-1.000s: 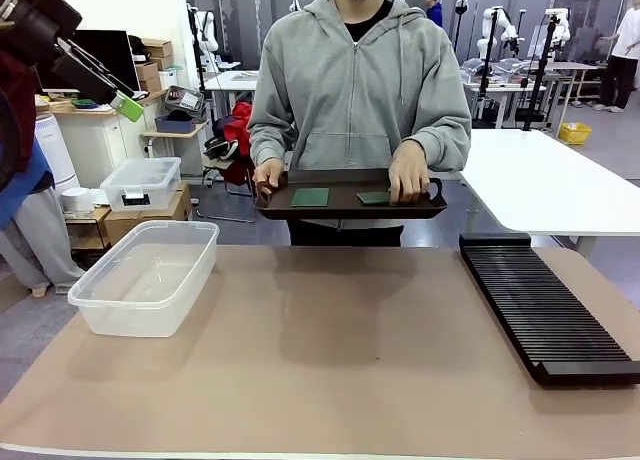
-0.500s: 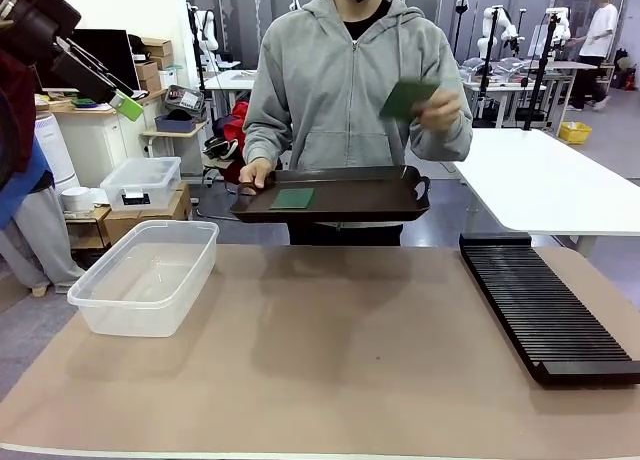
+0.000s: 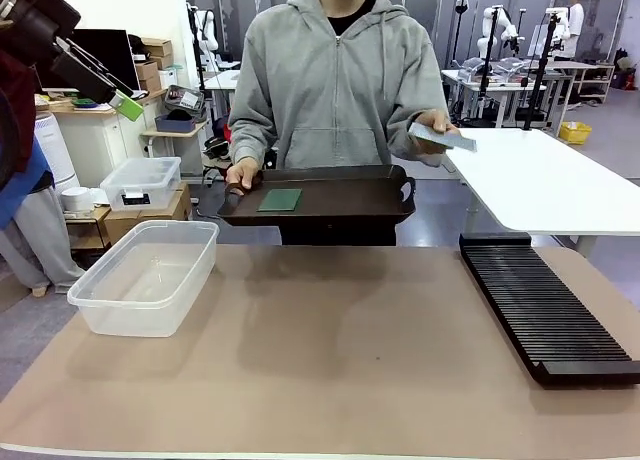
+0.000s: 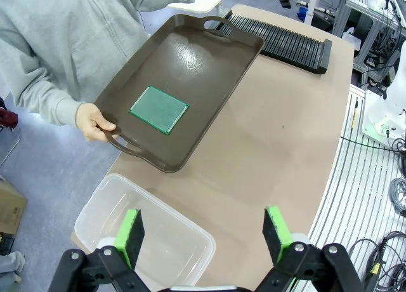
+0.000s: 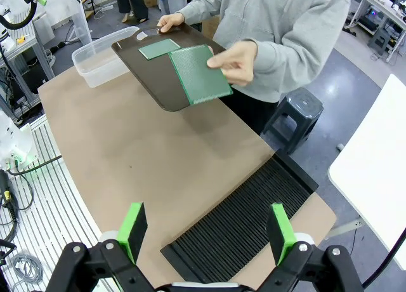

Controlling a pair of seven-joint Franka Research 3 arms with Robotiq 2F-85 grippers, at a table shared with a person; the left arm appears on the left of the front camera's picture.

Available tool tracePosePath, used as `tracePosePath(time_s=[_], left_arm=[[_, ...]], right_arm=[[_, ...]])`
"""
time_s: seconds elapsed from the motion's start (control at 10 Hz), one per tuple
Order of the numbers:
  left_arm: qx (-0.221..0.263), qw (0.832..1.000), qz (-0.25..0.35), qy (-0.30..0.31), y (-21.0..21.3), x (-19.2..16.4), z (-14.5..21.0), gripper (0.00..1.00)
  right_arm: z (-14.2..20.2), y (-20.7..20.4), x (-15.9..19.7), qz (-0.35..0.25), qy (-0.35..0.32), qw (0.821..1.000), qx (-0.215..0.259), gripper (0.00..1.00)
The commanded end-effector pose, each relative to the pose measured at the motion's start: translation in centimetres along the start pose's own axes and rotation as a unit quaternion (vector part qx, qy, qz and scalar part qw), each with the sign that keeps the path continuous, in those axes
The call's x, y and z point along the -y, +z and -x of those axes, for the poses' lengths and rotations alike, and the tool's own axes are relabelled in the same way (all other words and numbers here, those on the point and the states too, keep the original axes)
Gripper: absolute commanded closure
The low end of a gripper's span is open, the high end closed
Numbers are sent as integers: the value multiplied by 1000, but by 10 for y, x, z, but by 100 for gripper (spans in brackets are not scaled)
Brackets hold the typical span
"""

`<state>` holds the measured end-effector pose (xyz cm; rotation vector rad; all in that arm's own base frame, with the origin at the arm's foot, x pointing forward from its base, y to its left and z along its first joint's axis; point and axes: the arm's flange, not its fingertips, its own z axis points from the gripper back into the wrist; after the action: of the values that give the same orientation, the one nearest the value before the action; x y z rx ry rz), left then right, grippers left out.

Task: Sort PCBs into racks and boxes based on the side picked up.
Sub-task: Pick up the Blank PCB handed by the Human.

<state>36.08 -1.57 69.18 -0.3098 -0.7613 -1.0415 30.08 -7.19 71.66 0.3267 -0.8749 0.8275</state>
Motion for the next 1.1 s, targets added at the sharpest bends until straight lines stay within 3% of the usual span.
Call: tracePosePath(time_s=[0.0, 1.0], left_arm=[[1, 1000, -3, -1, -1, 0, 1, 0], [1, 1000, -3, -1, -1, 0, 1, 0]], right_arm=[[0, 0, -2, -5, 3, 1000, 5, 0], [0, 0, 0, 0, 0, 1000, 0, 0]])
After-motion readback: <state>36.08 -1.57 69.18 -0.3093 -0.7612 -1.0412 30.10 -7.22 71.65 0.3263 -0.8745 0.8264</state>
